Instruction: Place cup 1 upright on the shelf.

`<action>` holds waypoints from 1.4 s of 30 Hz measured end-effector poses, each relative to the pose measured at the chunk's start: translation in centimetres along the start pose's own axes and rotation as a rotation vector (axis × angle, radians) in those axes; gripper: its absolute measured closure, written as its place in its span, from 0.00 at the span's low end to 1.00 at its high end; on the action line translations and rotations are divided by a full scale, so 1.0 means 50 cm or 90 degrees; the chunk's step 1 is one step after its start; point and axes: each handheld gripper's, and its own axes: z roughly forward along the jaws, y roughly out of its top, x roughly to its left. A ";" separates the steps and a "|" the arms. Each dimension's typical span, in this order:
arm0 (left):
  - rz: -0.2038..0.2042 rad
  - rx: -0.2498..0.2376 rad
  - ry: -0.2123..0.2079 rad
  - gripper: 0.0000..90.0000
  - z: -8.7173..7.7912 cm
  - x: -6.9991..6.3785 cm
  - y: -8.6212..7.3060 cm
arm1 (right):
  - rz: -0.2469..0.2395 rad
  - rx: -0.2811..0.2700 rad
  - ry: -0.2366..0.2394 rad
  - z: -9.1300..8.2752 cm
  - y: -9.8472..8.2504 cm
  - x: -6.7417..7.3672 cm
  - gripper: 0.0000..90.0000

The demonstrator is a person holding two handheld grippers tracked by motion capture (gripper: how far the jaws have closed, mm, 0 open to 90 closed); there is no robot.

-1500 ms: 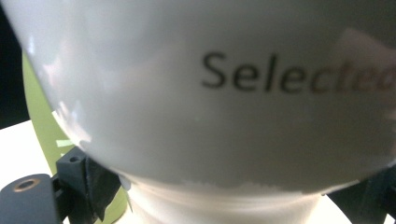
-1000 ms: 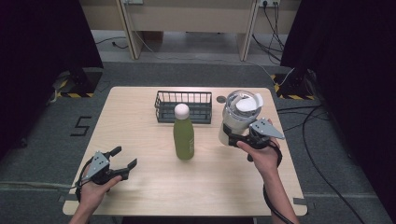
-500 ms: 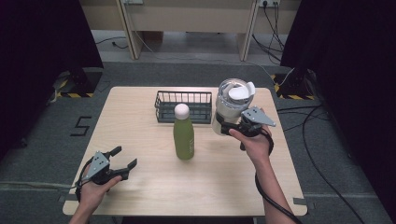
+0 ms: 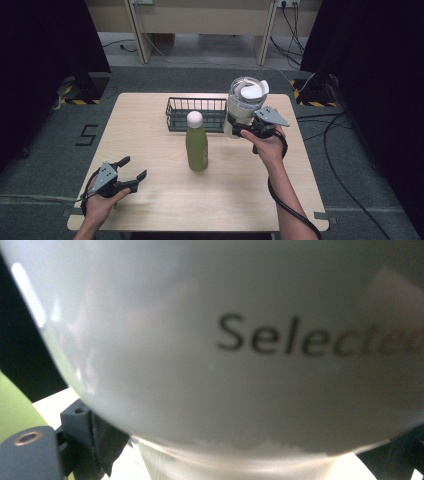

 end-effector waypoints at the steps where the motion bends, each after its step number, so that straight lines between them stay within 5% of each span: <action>1: 0.000 0.000 0.000 0.18 0.000 0.000 0.000 | 0.003 0.000 -0.002 0.002 0.001 0.000 0.11; 42: 0.009 0.001 -0.005 0.19 0.003 -0.003 0.000 | 0.005 0.005 -0.011 0.106 0.059 0.004 0.11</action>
